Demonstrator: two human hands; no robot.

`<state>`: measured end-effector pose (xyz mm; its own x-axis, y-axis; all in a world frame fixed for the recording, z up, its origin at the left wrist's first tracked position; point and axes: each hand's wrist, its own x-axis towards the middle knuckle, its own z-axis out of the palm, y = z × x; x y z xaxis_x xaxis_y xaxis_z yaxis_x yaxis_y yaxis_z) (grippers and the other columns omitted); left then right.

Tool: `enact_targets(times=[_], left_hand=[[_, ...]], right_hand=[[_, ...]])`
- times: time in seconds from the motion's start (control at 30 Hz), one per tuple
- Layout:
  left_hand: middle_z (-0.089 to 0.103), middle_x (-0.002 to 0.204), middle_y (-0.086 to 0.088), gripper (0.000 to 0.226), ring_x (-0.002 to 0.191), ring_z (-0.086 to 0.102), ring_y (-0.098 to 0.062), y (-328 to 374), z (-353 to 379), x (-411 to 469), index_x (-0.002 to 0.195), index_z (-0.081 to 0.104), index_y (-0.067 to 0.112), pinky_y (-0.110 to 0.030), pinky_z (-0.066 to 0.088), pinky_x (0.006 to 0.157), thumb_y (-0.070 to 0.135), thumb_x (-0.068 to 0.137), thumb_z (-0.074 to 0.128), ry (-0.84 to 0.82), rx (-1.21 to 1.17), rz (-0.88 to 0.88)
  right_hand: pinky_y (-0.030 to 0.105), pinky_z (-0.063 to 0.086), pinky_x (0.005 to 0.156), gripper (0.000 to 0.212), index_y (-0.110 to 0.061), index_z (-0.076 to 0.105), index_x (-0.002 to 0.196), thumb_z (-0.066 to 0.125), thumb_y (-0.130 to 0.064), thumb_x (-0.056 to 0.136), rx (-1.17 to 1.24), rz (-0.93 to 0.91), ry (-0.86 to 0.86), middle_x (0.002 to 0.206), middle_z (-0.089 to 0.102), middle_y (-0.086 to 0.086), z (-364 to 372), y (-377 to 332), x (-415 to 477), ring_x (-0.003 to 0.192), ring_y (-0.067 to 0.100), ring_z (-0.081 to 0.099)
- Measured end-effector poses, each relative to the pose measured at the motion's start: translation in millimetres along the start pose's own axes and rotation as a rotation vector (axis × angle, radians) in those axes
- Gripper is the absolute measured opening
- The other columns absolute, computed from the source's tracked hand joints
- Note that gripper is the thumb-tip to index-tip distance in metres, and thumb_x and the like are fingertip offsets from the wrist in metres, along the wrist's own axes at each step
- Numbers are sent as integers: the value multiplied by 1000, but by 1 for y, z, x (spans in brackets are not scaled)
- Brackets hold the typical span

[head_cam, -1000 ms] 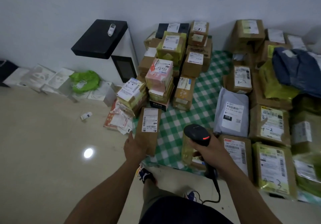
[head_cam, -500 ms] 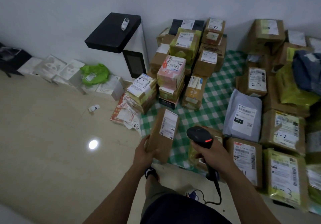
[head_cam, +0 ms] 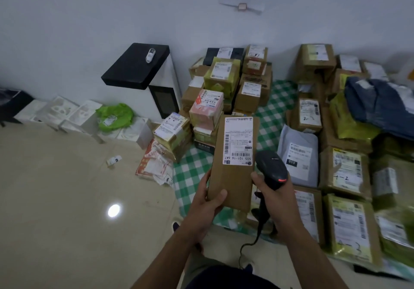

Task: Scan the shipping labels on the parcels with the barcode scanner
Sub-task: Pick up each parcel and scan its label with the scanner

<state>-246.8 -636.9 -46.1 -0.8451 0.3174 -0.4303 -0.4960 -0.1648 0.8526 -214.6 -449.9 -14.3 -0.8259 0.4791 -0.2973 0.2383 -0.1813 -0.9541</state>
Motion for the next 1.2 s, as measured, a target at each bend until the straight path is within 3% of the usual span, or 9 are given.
enact_targets(times=[0.1,0.33,0.5,0.63,0.7,0.77,0.83,1.03,1.2], left_hand=[[65,135,0,77,120,67,-16,8,10,3,147,42,44,-38,58,96,17,86,79,-40,80,23],[70,126,1,70,117,69,-20,46,15,18,147,43,48,-39,62,89,18,92,75,-46,218,95],[64,129,0,80,101,74,-10,55,18,22,150,36,51,-37,63,82,8,94,73,-42,272,144],[68,123,6,84,114,69,-21,55,11,34,144,34,63,-45,58,97,17,91,79,54,405,301],[64,127,9,86,118,62,-14,56,11,39,148,27,56,-31,54,99,14,92,78,128,511,368],[58,136,11,89,122,57,-9,55,10,43,152,22,47,-11,48,93,10,93,76,205,578,435],[53,149,10,89,131,53,-11,51,5,49,158,23,40,-5,44,91,10,93,75,249,624,489],[45,153,-1,96,137,49,-27,31,-11,62,165,11,34,-53,45,111,18,95,74,395,723,450],[44,153,-7,98,138,47,-28,27,-19,61,165,6,36,-55,43,114,21,96,73,417,744,418]], right_hand=[[30,63,83,62,-13,60,137,83,1,81,71,-87,-50,120,77,2,-11,-9,0,107,18,75],[27,62,80,65,-11,60,138,82,9,80,49,-84,-112,121,76,2,-32,-22,4,109,19,74],[21,53,86,52,-34,62,131,85,-19,87,-94,-105,-1,116,73,-16,-33,-33,1,110,4,68],[25,54,91,50,-37,60,131,83,-25,88,-116,-115,16,117,74,-11,-32,-40,0,104,6,72],[11,51,74,45,-33,59,129,81,-21,90,-165,-102,-31,110,74,-12,-31,-50,-3,89,-3,72],[17,51,66,40,-27,61,127,79,-22,92,-214,-52,-110,99,77,-7,-28,-56,-4,78,5,75],[23,51,63,34,-29,62,124,77,-25,94,-294,-5,-217,94,79,-4,-22,-61,-6,74,14,77],[14,48,53,26,-39,63,110,75,-23,95,-359,-9,-349,86,78,1,-6,-66,-18,66,8,72],[15,49,53,23,-35,64,110,74,-19,96,-390,-13,-388,86,77,6,-2,-67,-23,65,9,70]])
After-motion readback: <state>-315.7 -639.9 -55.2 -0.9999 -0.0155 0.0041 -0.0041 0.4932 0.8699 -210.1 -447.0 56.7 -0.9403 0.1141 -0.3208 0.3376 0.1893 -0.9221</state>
